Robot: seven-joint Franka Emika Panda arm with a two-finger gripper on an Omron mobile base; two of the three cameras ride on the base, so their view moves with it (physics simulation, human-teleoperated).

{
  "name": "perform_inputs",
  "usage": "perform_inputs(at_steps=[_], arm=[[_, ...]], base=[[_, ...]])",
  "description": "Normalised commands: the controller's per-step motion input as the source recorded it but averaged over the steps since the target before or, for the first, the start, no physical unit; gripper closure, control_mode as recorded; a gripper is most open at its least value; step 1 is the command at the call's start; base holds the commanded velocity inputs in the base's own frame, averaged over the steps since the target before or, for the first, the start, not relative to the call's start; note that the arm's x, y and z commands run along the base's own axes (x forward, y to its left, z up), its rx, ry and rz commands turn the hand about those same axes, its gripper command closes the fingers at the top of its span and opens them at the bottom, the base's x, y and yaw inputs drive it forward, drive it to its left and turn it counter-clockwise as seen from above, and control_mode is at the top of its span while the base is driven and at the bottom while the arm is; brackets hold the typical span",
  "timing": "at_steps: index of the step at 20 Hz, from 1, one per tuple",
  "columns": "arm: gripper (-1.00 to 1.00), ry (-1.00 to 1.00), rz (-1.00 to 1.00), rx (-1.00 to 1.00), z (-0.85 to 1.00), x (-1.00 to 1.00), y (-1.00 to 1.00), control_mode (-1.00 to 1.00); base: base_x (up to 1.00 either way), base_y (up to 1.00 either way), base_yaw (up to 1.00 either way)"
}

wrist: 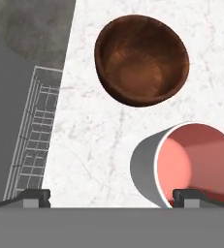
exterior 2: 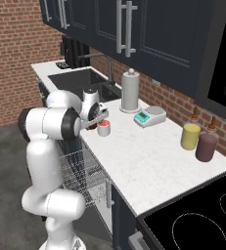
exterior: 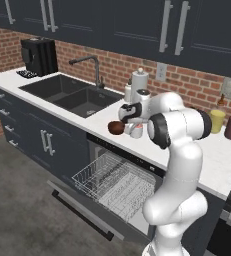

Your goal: Pick up the cup and bowl from the counter, place them in the dishwasher, and close the dishwasher door.

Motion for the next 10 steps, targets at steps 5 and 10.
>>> perform_inputs(at_steps=[5,10], arm=[[-1.0,0.0,0.03,0.0,-0.07,0.32,-0.01,-1.0],[-1.0,0.0,0.03,0.0,0.0,0.23,-0.04,-1.0]], base=[[0.0,0.0,0.0],[0.0,0.0,0.0]])
